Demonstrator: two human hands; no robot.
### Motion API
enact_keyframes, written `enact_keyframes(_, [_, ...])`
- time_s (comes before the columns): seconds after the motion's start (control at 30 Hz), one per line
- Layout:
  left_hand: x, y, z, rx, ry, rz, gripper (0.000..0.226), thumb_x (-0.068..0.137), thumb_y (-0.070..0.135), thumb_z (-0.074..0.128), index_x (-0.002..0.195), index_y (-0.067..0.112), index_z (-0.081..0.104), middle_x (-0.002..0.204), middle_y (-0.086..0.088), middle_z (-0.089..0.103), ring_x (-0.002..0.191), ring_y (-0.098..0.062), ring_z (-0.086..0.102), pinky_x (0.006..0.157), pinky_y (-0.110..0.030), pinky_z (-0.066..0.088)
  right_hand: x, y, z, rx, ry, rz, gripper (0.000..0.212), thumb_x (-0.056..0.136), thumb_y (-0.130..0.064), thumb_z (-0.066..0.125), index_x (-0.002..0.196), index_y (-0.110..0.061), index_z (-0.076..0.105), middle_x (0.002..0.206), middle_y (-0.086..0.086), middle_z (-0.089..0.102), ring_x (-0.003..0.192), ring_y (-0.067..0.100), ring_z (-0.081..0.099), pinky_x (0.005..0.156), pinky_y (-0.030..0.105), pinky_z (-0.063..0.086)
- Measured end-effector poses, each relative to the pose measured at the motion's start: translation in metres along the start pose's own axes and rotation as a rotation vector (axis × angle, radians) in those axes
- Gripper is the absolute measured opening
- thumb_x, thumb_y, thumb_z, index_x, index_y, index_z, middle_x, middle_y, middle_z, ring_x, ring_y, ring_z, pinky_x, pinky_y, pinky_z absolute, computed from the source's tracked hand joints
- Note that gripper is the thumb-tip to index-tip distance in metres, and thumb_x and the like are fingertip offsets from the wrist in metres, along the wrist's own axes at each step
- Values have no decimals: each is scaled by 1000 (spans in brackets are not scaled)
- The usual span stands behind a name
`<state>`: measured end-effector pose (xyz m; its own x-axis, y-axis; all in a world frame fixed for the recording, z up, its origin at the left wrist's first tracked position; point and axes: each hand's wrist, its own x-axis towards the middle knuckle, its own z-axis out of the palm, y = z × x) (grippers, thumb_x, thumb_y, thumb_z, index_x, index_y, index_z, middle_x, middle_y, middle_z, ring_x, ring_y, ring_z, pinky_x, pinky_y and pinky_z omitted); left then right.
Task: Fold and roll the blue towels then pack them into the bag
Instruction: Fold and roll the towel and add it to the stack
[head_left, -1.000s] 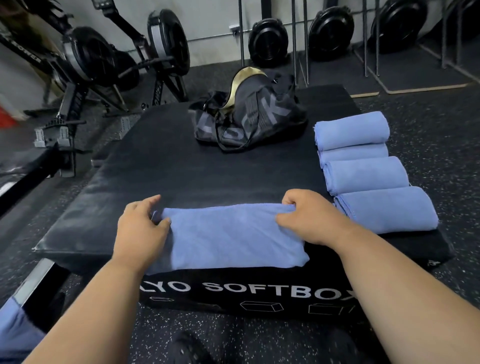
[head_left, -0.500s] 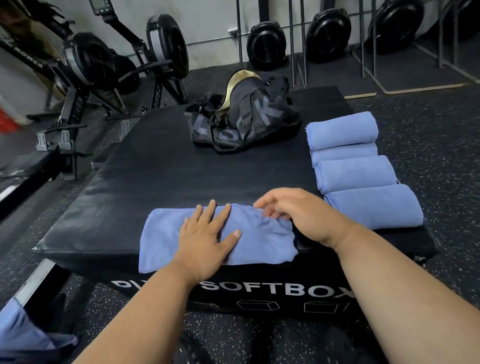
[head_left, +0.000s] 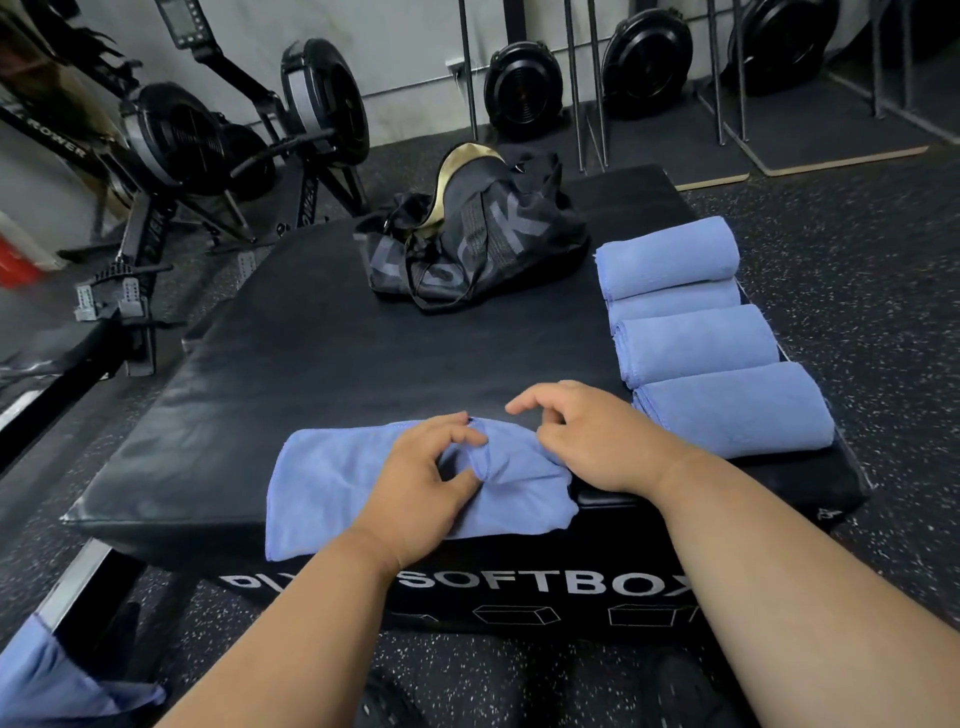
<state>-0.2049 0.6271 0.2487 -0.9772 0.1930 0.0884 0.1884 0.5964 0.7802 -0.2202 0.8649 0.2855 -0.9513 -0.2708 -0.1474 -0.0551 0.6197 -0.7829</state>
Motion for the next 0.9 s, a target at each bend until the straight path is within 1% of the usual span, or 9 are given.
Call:
enact_keyframes(0.13, [0,4,4,-107,39,-38,17,92,13,79,90,29,75,121,27,68,129,1,58,110,-24,43,3,7,3,-43,-32,53,23,94,-30,63,115,-36,69,84,-18,65,78,-1,61,70,21,44])
enact_keyframes(0.27, [1,4,2,-182,32,-82,12,98,18,74,87,16,70,124,13,73,123,-4,64,105,-28,48,6,11,7,-60,-7,30,9,90,-37,69,86,-29,70,66,-25,65,60,-1,56,61,21,39])
enact_keyframes(0.4, [-3,10,-5,-243,3,-121,10,103,12,65,105,3,68,121,12,75,117,-3,66,95,-16,47,10,7,7,203,33,-51,14,93,-24,70,81,-19,66,60,-19,56,56,1,46,59,20,37])
enact_keyframes(0.47, [-5,15,-9,-272,-2,-175,14,104,12,63,116,9,70,116,14,76,110,1,68,90,-12,48,12,5,6,326,22,-25,15,96,-22,65,83,-16,62,62,-17,51,58,5,42,59,24,35])
enact_keyframes(0.57, [-8,32,-15,-337,8,-248,19,104,10,61,119,17,71,104,14,78,98,2,68,82,-11,48,14,1,10,516,-43,-28,17,100,-22,58,84,-20,59,71,-9,52,69,10,44,68,30,38])
enact_keyframes(0.63, [-13,47,-20,-387,7,-286,13,104,6,59,97,8,70,80,13,74,79,2,65,70,-7,46,13,-6,13,701,-90,-23,20,104,-15,54,84,-19,58,68,-9,52,64,7,45,63,24,39])
enact_keyframes(0.7, [-20,74,-22,-358,70,-353,37,103,2,58,68,6,49,50,14,48,47,3,44,48,-4,35,14,-9,15,763,-100,-57,22,104,-12,55,83,-18,58,68,-9,54,61,5,47,61,20,41])
enact_keyframes(0.8, [-25,104,-32,-373,136,-408,45,102,11,64,67,-1,38,51,4,31,38,-4,28,36,-10,26,19,-9,16,670,-74,-206,15,97,-20,69,82,-19,66,81,-6,60,76,10,53,74,23,45])
enact_keyframes(0.9, [-21,81,-33,-507,138,-424,48,101,12,65,60,4,41,52,2,36,40,-5,32,37,-12,29,23,-7,18,620,-52,-295,13,89,-19,80,80,-12,72,96,2,66,86,18,60,82,30,50])
